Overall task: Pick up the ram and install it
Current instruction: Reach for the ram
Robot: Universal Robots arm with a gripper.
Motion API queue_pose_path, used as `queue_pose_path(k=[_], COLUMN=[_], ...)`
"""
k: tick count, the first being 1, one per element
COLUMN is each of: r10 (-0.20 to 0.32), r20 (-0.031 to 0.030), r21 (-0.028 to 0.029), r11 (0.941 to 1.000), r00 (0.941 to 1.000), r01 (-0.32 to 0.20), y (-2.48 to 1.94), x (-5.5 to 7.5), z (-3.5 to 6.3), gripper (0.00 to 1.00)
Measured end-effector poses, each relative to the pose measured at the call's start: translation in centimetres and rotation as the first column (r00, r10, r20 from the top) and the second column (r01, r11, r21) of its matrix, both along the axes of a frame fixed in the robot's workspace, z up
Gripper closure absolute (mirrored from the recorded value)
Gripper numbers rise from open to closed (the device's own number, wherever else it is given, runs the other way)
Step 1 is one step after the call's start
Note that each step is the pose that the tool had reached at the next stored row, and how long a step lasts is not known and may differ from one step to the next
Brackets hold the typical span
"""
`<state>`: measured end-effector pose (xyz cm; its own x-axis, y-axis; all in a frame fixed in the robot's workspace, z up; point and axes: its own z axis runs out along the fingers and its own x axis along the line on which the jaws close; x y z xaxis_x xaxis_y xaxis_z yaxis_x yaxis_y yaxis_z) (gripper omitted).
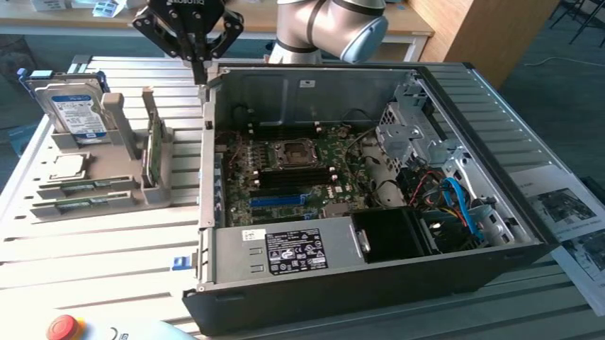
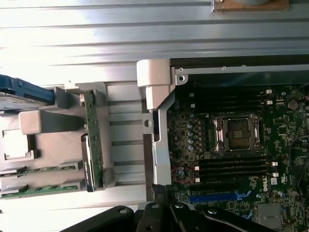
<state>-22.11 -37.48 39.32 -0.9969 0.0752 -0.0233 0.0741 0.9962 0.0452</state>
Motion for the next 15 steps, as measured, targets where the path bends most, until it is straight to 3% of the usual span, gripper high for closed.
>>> queue_pose_path(k=[15], r10=[0.0], r20=[0.0], r21=[-0.0001], r11=[1.0], r00=[1.0], r01=[0.0], y=[0.94], x=[-3.2], z=[0.0], gripper=[0.9])
